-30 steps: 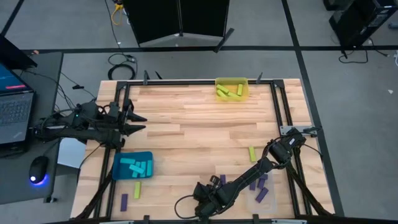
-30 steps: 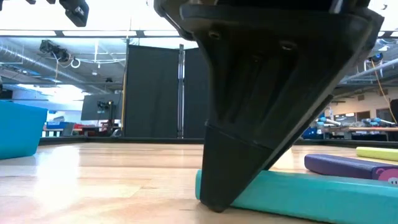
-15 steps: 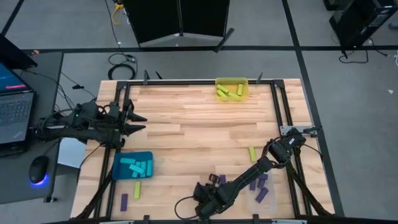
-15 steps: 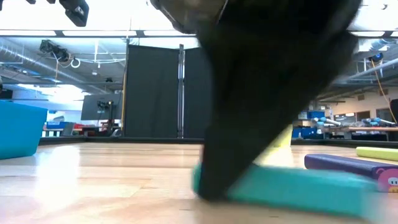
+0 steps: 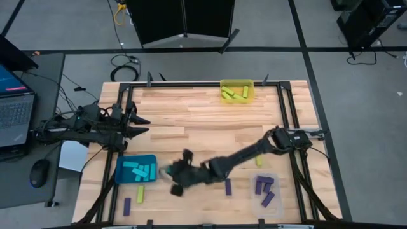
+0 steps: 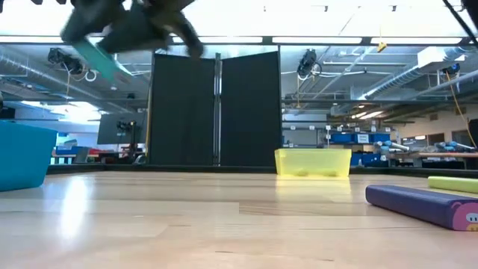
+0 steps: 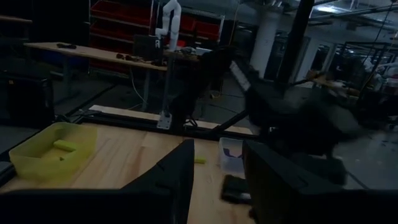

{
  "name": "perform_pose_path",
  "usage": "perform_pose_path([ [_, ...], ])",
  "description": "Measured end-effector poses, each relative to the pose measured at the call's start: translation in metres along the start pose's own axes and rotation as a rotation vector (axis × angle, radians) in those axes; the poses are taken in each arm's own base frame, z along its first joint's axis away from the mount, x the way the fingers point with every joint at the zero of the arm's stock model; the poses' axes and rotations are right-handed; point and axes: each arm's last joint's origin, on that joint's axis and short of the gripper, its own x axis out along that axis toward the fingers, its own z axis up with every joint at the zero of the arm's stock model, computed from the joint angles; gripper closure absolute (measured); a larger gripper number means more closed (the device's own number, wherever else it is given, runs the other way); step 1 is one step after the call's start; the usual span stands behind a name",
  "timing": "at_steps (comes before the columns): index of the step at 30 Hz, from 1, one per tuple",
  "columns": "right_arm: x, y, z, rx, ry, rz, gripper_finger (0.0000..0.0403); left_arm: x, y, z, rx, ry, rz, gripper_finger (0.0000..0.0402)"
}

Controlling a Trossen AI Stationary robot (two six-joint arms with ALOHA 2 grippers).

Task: Sort blocks
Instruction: Put the blue block into the dark blue bin

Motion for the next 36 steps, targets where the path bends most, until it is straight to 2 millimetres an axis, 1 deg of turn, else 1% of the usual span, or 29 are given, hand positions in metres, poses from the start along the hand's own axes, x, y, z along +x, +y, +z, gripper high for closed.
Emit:
perform_pose_path([
  [3, 0.016, -0.021, 0.017, 0.061, -0.187, 0.057, 0.0283, 0.000, -0.001, 0.001, -0.019, -0.005, -0.028, 0.0259],
  [5, 0.022, -0.031, 0.027, 0.112, -0.315, 0.120, 0.0283, 0.000, -0.002, 0.002, -0.024, -0.016, -0.053, 0.0259],
  [7, 0.029, -0.037, 0.030, 0.166, -0.440, 0.160, 0.0283, -0.001, -0.003, 0.004, -0.032, -0.028, -0.072, 0.0259],
  [8, 0.031, -0.037, 0.028, 0.169, -0.464, 0.169, 0.0283, -0.003, -0.003, 0.005, -0.035, -0.040, -0.078, 0.0259],
  [13, 0.063, -0.028, 0.003, 0.210, -0.556, 0.212, 0.0283, -0.009, -0.004, 0.010, -0.033, -0.100, -0.093, 0.0259],
  [19, 0.096, -0.013, 0.003, 0.236, -0.678, 0.235, 0.0283, -0.019, -0.006, 0.014, -0.030, -0.154, -0.115, 0.0259],
  [22, 0.116, -0.007, -0.005, 0.205, -0.660, 0.220, 0.0283, -0.020, -0.006, 0.014, -0.033, -0.155, -0.115, 0.0259],
  [23, 0.121, -0.009, -0.010, 0.199, -0.643, 0.216, 0.0283, -0.020, -0.006, 0.014, -0.034, -0.153, -0.115, 0.0259],
  [25, 0.125, -0.016, -0.019, 0.235, -0.622, 0.211, 0.0283, -0.020, -0.006, 0.014, -0.034, -0.151, -0.114, 0.0259],
  [27, 0.129, -0.022, -0.021, 0.267, -0.596, 0.218, 0.0268, -0.020, -0.005, 0.013, -0.035, -0.141, -0.112, 0.0259],
  [30, 0.128, -0.023, -0.017, 0.260, -0.598, 0.220, 0.0223, -0.020, -0.005, 0.012, -0.036, -0.131, -0.107, 0.0259],
  [33, 0.121, -0.019, -0.007, 0.207, -0.599, 0.223, 0.0178, -0.019, -0.005, 0.011, -0.037, -0.126, -0.101, 0.0259],
  [36, 0.112, -0.015, 0.004, 0.152, -0.568, 0.225, 0.0147, -0.019, -0.005, 0.011, -0.037, -0.125, -0.099, 0.0259],
])
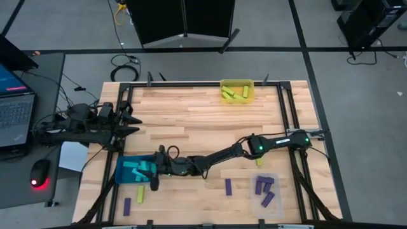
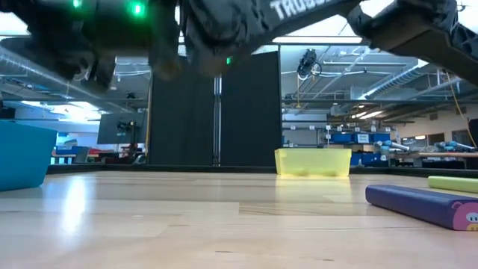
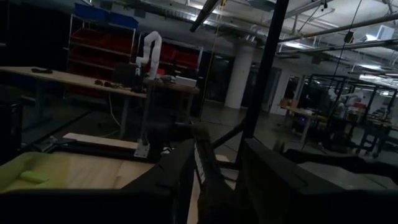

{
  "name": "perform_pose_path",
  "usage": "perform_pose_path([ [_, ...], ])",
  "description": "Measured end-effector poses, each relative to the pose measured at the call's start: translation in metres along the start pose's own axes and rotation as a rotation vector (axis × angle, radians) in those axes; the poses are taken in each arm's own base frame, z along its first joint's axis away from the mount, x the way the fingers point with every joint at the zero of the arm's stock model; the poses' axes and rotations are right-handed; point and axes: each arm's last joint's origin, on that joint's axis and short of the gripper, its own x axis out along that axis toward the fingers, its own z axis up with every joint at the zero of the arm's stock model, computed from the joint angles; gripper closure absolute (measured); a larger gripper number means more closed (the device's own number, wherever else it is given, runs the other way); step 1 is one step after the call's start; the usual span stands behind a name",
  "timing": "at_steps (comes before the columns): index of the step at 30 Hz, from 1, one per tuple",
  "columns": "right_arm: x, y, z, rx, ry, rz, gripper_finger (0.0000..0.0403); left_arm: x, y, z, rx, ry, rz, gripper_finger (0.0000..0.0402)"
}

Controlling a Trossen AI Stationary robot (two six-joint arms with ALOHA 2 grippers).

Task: Sort blocks
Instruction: Put the blue block into the dark blue bin, then put the bottom purple block into the transparent bin

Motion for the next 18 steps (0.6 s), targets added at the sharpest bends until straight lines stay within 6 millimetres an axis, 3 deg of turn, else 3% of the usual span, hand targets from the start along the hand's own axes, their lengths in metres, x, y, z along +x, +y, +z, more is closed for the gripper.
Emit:
perform_pose_path([
  [5, -0.004, 0.016, 0.024, -0.139, 0.033, -0.003, 0.0130, 0.000, 0.001, -0.001, -0.023, -0.002, 0.041, 0.0259],
  [12, -0.017, 0.048, 0.057, -0.206, -0.003, 0.070, 0.0142, 0.000, 0.007, -0.008, -0.037, 0.057, 0.175, 0.0259],
  [15, -0.028, 0.047, 0.059, -0.249, 0.022, 0.051, 0.0147, 0.000, 0.007, -0.007, -0.049, 0.042, 0.185, 0.0259],
  [18, -0.053, 0.035, 0.056, -0.235, -0.005, 0.039, 0.0153, 0.000, 0.008, -0.008, -0.052, 0.043, 0.213, 0.0259],
])
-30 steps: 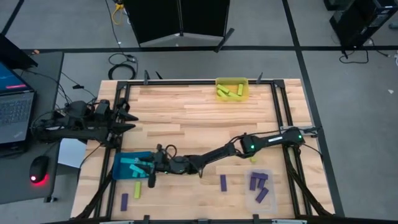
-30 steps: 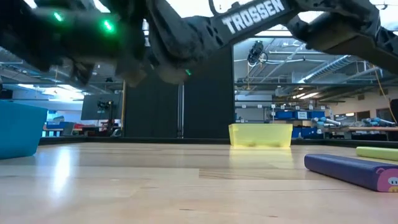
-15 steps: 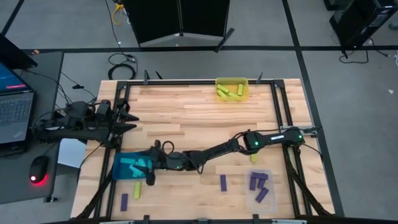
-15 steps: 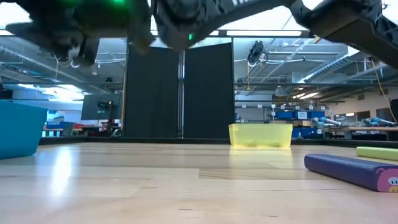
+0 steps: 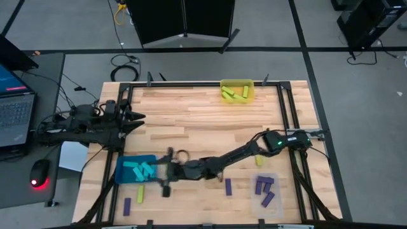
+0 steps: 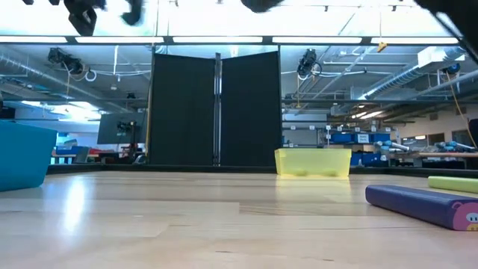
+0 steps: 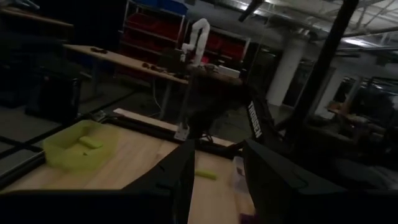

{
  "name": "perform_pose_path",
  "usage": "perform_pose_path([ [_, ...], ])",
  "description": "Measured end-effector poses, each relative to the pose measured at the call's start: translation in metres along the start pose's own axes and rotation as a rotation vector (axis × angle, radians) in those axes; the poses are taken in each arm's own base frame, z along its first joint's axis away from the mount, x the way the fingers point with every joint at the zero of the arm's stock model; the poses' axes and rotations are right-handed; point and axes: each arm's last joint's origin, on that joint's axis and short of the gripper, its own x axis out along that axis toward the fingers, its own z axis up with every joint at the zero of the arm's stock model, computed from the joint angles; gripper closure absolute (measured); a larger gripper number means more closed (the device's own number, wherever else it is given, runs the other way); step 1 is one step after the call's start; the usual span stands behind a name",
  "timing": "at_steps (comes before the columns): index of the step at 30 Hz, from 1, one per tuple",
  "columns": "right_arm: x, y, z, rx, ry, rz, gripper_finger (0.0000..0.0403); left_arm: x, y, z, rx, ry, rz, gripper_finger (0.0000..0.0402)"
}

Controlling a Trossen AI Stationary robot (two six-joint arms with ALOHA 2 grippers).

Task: Sort blocks
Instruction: Put the bottom purple block into the transparent bin

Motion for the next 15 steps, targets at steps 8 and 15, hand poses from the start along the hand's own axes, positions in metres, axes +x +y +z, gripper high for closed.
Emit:
perform_pose_path([
  [8, -0.139, -0.074, -0.002, 0.091, -0.146, -0.192, 0.0158, 0.005, 0.006, -0.009, -0.030, 0.069, 0.167, 0.0259],
  [15, -0.217, -0.099, 0.021, 0.068, -0.207, -0.332, 0.0158, 0.046, 0.013, -0.035, -0.105, 0.281, 0.388, 0.0259],
])
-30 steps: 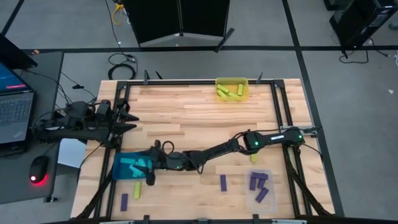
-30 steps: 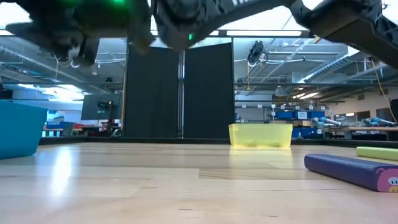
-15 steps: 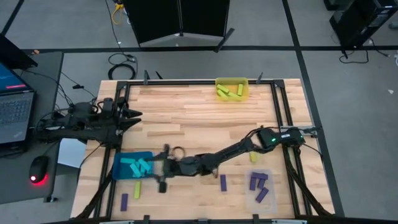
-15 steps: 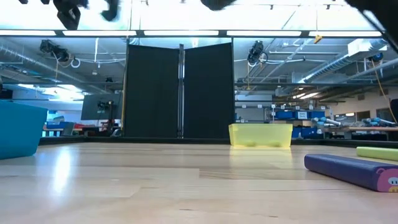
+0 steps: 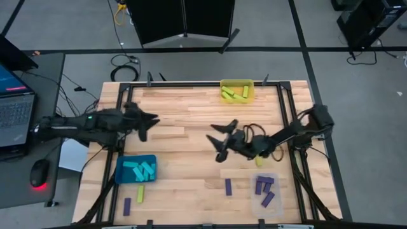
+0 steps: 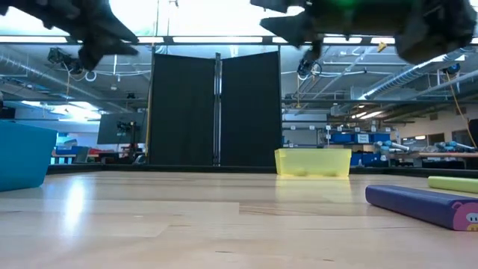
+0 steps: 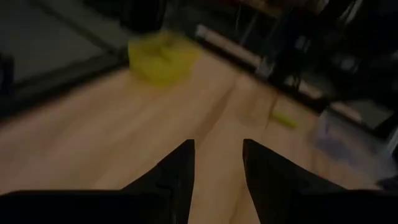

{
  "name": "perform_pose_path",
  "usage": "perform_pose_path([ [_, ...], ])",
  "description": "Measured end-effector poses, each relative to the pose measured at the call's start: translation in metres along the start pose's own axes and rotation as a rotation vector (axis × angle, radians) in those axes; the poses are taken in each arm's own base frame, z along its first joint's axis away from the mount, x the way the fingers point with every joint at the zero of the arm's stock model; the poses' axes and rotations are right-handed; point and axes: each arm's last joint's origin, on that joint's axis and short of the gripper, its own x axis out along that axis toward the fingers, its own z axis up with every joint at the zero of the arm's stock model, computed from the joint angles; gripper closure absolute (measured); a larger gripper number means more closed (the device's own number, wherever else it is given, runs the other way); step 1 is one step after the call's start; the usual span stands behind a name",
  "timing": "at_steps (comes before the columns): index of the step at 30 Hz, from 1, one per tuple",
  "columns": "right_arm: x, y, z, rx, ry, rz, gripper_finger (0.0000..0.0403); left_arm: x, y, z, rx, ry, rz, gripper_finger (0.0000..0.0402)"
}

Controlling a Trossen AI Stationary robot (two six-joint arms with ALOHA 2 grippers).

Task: Sort blocks
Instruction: Put the bottom purple block into the transparent bin

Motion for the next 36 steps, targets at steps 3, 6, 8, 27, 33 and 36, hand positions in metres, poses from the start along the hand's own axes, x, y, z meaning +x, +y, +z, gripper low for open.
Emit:
perform_pose_path([
  [3, -0.015, -0.007, 0.018, -0.059, -0.016, -0.042, 0.0158, 0.017, -0.010, -0.002, -0.020, 0.137, -0.013, 0.0259],
  [6, -0.027, -0.015, 0.032, -0.114, -0.032, -0.072, 0.0158, 0.025, -0.027, 0.000, -0.042, 0.274, -0.018, 0.0259],
  [8, -0.032, -0.022, 0.037, -0.147, -0.033, -0.081, 0.0158, 0.029, -0.041, 0.002, -0.030, 0.350, -0.003, 0.0259],
  [27, -0.029, -0.059, 0.053, -0.301, 0.011, 0.048, 0.0159, 0.026, -0.190, -0.087, -0.247, 1.230, 0.188, 0.0259],
  [33, -0.028, -0.059, 0.054, -0.300, 0.008, 0.112, 0.0162, 0.000, -0.207, -0.122, -0.425, 1.305, 0.392, 0.0259],
  [36, -0.028, -0.058, 0.052, -0.294, 0.016, 0.154, 0.0162, -0.018, -0.215, -0.136, -0.539, 1.277, 0.481, 0.0259],
])
